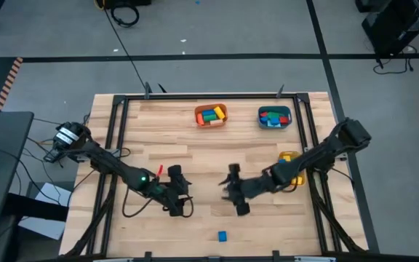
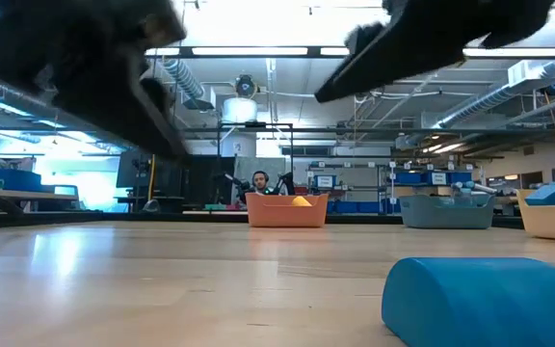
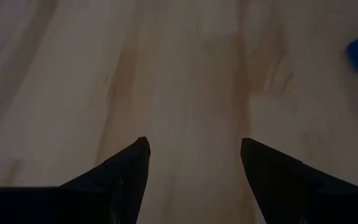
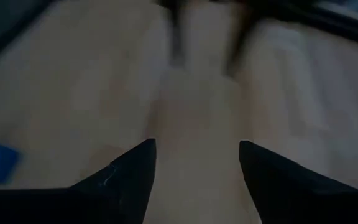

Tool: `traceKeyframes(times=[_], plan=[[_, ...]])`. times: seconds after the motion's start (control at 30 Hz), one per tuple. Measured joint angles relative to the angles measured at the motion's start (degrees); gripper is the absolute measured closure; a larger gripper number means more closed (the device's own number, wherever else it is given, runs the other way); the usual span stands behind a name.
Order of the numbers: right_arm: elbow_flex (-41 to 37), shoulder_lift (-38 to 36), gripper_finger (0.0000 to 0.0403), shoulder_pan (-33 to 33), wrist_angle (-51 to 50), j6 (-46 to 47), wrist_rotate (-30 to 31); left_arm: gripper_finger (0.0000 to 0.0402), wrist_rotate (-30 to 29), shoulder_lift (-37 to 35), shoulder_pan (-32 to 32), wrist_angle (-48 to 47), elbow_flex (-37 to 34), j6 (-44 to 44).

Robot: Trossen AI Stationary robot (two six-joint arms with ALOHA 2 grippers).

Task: Sort blocks by size
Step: Put the blue half circle block into the blue bin

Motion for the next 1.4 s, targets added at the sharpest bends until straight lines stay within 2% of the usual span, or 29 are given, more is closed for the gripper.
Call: traceKeyframes(times=[0.1, 0.3, 0.4, 0.6, 0.7, 0.83, 1.03, 1.13, 1.4], plan=[[7.0, 3.1, 0.015, 2.6, -8.8, -2.4, -2.9, 0.014, 0.0, -1.2, -1.0, 1.2, -3.2, -1.9], [20.9, 10.1, 0.0144, 7.6, -25.9, -13.3, -3.5, 0.014, 0.2, -2.1, -2.4, 12.9, -9.4, -2.7], [26.4, 14.4, 0.0144, 9.5, -32.2, -18.9, -3.8, 0.014, 0.3, -2.1, -2.4, 16.4, -10.2, -3.1], [33.9, 23.5, 0.0148, 12.3, -34.7, -30.6, -7.0, 0.014, 0.4, -2.1, -2.4, 19.5, -10.2, -3.6], [38.2, 27.6, 0.0148, 12.9, -37.6, -31.3, -8.7, 0.014, 0.6, -2.1, -2.7, 20.5, -10.2, -3.6], [44.4, 32.5, 0.0146, 13.2, -43.5, -31.8, -9.3, 0.014, 3.5, -2.1, -2.9, 21.1, -10.2, -3.7], [52.7, 37.0, 0.0145, 13.2, -50.6, -35.0, -11.9, 0.014, 4.3, -2.1, -3.4, 21.8, -10.2, -3.8], [54.6, 38.8, 0.0147, 13.2, -53.5, -37.1, -13.4, 0.014, 4.3, -2.1, -3.5, 21.8, -10.2, -3.6], [55.2, 39.1, 0.0149, 13.1, -52.8, -42.6, -15.4, 0.014, 4.3, -2.1, -3.5, 21.8, -10.2, -3.5]])
